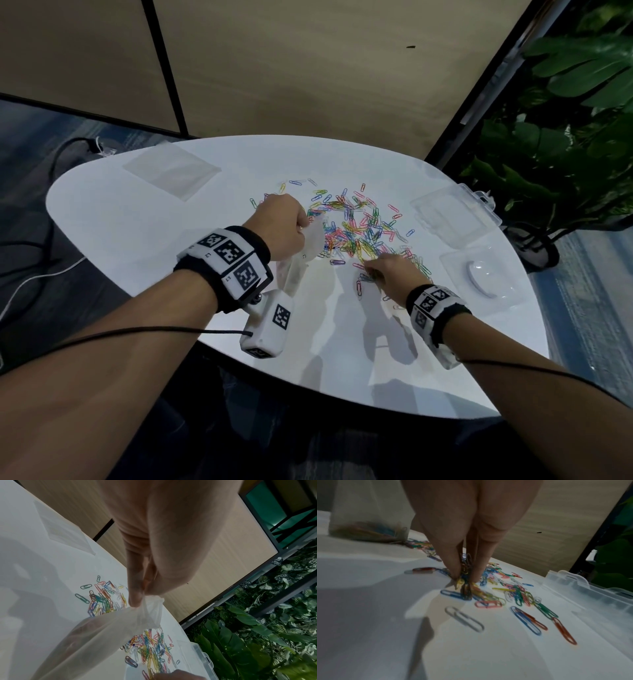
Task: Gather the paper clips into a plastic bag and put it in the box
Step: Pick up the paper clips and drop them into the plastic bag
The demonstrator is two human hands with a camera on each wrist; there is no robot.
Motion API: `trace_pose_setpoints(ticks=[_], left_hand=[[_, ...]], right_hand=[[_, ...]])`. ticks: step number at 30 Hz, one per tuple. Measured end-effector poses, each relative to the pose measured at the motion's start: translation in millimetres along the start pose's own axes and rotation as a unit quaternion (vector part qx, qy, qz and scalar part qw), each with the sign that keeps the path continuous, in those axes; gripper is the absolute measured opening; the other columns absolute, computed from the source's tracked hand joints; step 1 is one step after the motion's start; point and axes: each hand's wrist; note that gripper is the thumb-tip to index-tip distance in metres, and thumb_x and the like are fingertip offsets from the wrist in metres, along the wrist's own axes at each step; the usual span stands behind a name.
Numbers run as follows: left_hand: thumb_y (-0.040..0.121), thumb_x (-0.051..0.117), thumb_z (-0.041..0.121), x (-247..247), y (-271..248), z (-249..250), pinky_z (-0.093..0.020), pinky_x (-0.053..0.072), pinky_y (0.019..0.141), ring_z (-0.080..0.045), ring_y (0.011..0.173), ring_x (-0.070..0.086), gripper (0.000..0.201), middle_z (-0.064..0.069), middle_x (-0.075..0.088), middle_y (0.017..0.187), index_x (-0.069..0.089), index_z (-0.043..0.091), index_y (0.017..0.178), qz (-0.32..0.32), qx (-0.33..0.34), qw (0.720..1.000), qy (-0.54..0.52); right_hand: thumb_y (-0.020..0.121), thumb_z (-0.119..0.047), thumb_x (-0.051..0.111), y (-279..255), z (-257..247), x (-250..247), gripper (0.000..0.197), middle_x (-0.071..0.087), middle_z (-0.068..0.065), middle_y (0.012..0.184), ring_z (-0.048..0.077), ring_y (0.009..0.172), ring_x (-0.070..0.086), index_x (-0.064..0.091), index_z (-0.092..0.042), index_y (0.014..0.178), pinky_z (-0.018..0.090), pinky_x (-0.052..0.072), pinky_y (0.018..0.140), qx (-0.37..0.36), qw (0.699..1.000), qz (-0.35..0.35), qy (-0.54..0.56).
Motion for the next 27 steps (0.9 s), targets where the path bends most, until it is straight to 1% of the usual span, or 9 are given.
trace_pose_setpoints(ticks=[4, 6, 9, 13, 17, 20, 22, 24, 27], left_hand=[[0.085, 0.055, -0.001, 0.7, 1.0, 1.9, -0.022, 0.045, 0.085, -0.02, 0.104, 0.061, 0.034, -0.007, 0.071, 0.109, 0.073, 0.008, 0.113, -0.007, 0.005, 1.0, 0.003], [0.086, 0.056, 0.0, 2.5, 1.3, 3.7, -0.022, 0.046, 0.085, -0.02, 0.104, 0.063, 0.034, -0.007, 0.071, 0.11, 0.073, 0.008, 0.114, -0.008, 0.007, 1.0, 0.004], [0.086, 0.057, 0.0, 6.1, 1.8, 7.0, -0.023, 0.049, 0.088, -0.022, 0.108, 0.065, 0.034, -0.006, 0.071, 0.111, 0.073, 0.008, 0.114, -0.013, 0.009, 1.0, 0.003], [0.085, 0.058, 0.001, 10.6, 2.7, 9.8, -0.028, 0.052, 0.091, -0.022, 0.105, 0.066, 0.03, -0.007, 0.072, 0.108, 0.074, 0.007, 0.109, -0.012, 0.007, 1.0, -0.012], [0.084, 0.061, 0.004, 16.4, 1.5, 12.5, -0.023, 0.049, 0.075, -0.019, 0.08, 0.064, 0.021, -0.006, 0.071, 0.085, 0.077, 0.01, 0.095, -0.022, 0.011, 1.0, -0.019], [0.084, 0.065, 0.008, 18.9, -0.3, 12.0, -0.025, 0.048, 0.068, -0.021, 0.076, 0.063, 0.015, -0.006, 0.07, 0.079, 0.079, 0.01, 0.09, -0.024, 0.015, 0.999, -0.014], [0.083, 0.065, 0.005, 18.4, 0.0, 10.7, -0.033, 0.056, 0.071, -0.027, 0.08, 0.068, 0.016, -0.009, 0.072, 0.078, 0.079, 0.008, 0.089, -0.021, 0.019, 0.999, -0.018], [0.083, 0.064, 0.006, 18.2, 2.8, 8.0, -0.03, 0.055, 0.072, -0.025, 0.08, 0.068, 0.017, -0.007, 0.072, 0.079, 0.079, 0.009, 0.09, -0.011, 0.015, 1.0, -0.018], [0.081, 0.065, 0.007, 20.5, 8.0, 3.8, -0.023, 0.046, 0.067, -0.021, 0.077, 0.064, 0.016, 0.001, 0.065, 0.077, 0.078, 0.013, 0.089, -0.004, 0.002, 1.0, -0.014]], right_hand=[[0.083, -0.008, 0.07, 10.7, 9.3, -18.7, 0.027, 0.074, 0.004, 0.088, 0.017, 0.078, 0.068, 0.074, -0.018, 0.108, 0.022, 0.054, 0.08, 0.207, 0.955, 0.05, 0.205], [0.078, -0.005, 0.078, 12.3, 14.2, -31.5, 0.029, 0.074, 0.004, 0.076, 0.018, 0.076, 0.073, 0.074, -0.013, 0.105, 0.029, 0.058, 0.083, 0.273, 0.865, 0.053, 0.417], [0.082, 0.007, 0.07, 11.3, -0.9, -60.0, 0.039, 0.074, 0.018, 0.092, 0.028, 0.088, 0.074, 0.063, 0.002, 0.12, 0.031, 0.06, 0.084, 0.24, 0.677, 0.048, 0.694], [0.088, 0.008, 0.062, 8.6, -51.1, -94.1, 0.026, 0.073, 0.018, 0.1, 0.025, 0.092, 0.073, 0.062, 0.0, 0.113, 0.024, 0.059, 0.08, 0.146, 0.606, -0.012, 0.782], [0.082, 0.009, 0.069, 10.2, -90.2, -80.1, 0.013, 0.072, 0.017, 0.084, 0.025, 0.073, 0.073, 0.067, 0.003, 0.092, 0.027, 0.06, 0.075, 0.141, 0.678, -0.035, 0.721], [0.079, 0.0, 0.076, 16.6, -98.7, -60.3, 0.006, 0.074, 0.015, 0.08, 0.026, 0.074, 0.074, 0.074, -0.005, 0.082, 0.036, 0.061, 0.079, 0.147, 0.808, 0.003, 0.57], [0.078, -0.009, 0.077, 20.9, -101.4, -55.5, 0.01, 0.075, 0.008, 0.082, 0.018, 0.075, 0.071, 0.078, -0.011, 0.088, 0.03, 0.058, 0.075, 0.134, 0.879, 0.023, 0.457], [0.077, -0.011, 0.076, 22.0, -104.8, -59.0, 0.021, 0.075, 0.004, 0.089, 0.015, 0.081, 0.068, 0.078, -0.012, 0.098, 0.025, 0.053, 0.073, 0.125, 0.905, 0.012, 0.406], [0.079, -0.009, 0.074, 20.8, -105.0, -68.1, 0.033, 0.075, 0.002, 0.104, 0.015, 0.096, 0.07, 0.074, -0.012, 0.111, 0.028, 0.055, 0.088, 0.111, 0.923, -0.002, 0.369]])
Point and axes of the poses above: each hand's wrist, its own y-axis towards the middle knuckle, its own x-axis out of the palm, z = x × y
